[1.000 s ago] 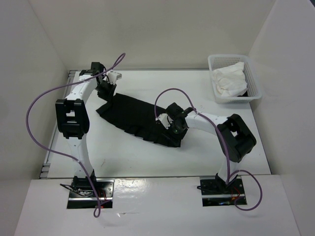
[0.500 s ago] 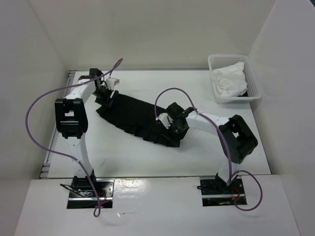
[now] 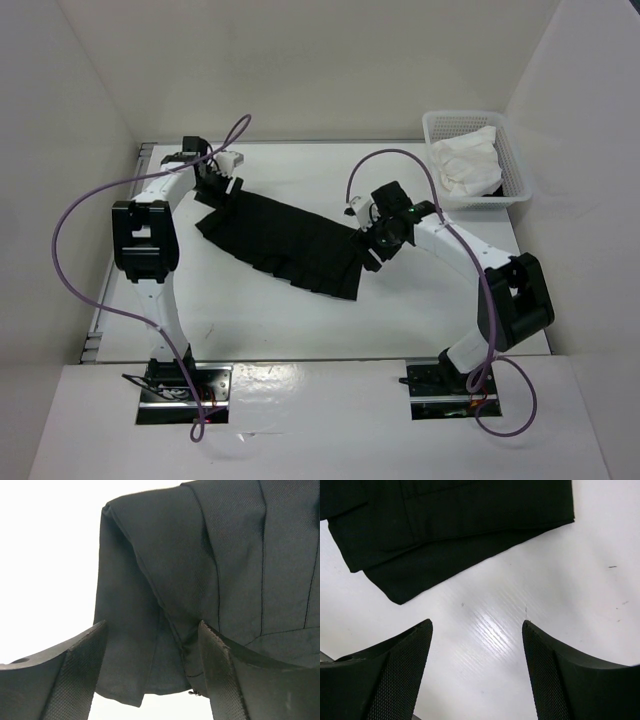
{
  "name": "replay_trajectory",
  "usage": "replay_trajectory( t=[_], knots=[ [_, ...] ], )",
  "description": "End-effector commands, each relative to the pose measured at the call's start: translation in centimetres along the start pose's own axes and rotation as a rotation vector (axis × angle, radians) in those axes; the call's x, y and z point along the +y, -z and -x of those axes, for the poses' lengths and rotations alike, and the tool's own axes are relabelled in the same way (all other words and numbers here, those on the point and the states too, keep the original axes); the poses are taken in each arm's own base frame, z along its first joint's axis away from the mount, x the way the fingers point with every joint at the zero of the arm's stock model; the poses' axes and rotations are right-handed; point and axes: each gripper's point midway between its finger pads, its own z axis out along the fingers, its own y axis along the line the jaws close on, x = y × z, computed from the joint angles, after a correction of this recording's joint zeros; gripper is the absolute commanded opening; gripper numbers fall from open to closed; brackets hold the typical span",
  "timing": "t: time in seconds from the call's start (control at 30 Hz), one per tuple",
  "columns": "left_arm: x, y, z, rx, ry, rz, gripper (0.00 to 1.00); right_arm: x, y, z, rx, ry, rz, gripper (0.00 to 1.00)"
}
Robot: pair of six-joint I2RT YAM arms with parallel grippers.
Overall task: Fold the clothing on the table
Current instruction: Fold the skirt
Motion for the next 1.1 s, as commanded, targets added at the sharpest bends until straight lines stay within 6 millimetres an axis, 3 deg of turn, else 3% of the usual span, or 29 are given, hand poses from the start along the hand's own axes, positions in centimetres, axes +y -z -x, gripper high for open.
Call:
replay_trajectory(
  t=[0.0,0.17,0.3,0.33,0.37,0.47,0.63,0.8,1.07],
  knots=[
    [-0.3,-0.2,0.7,-0.022,0.007,0.004,0.78,-0.5,1.6,-0.1,-0.038,-0.044,0.000,0.77],
    [-0.7,-1.6,-1.6,0.018,0.055,0.003,0.72,-1.3,2.1,-0.1,-0.063,-0.080,0.011,0.78],
    [-0.7,-2.5,-4.0,0.085,0.095,0.020,0.48,-1.2,2.3,0.4,-0.076,-0.077,0.016,0.78],
    [-0.7,-2.6,-4.8,0.106,0.123,0.036,0.35,-1.2,2.3,0.4,-0.076,-0.077,0.016,0.78],
    [-0.6,-2.8,-5.2,0.114,0.136,0.047,0.28,-1.2,2.3,0.4,-0.076,-0.077,0.016,0.78],
    [-1.1,-3.1,-7.0,0.160,0.184,0.053,0.20,-1.3,2.2,0.6,-0.076,-0.077,0.016,0.78],
    [-3.8,-2.3,-9.4,0.227,0.269,-0.027,0.16,-1.3,2.2,0.8,-0.087,-0.075,0.022,0.78],
    [-7.4,-1.2,-10.5,0.264,0.382,-0.158,0.12,-1.2,1.9,1.0,-0.090,-0.074,0.030,0.80],
    [-12.4,0.2,-12.2,0.277,0.391,-0.413,0.10,-1.2,1.5,0.7,-0.090,-0.074,0.030,0.80]
  ],
)
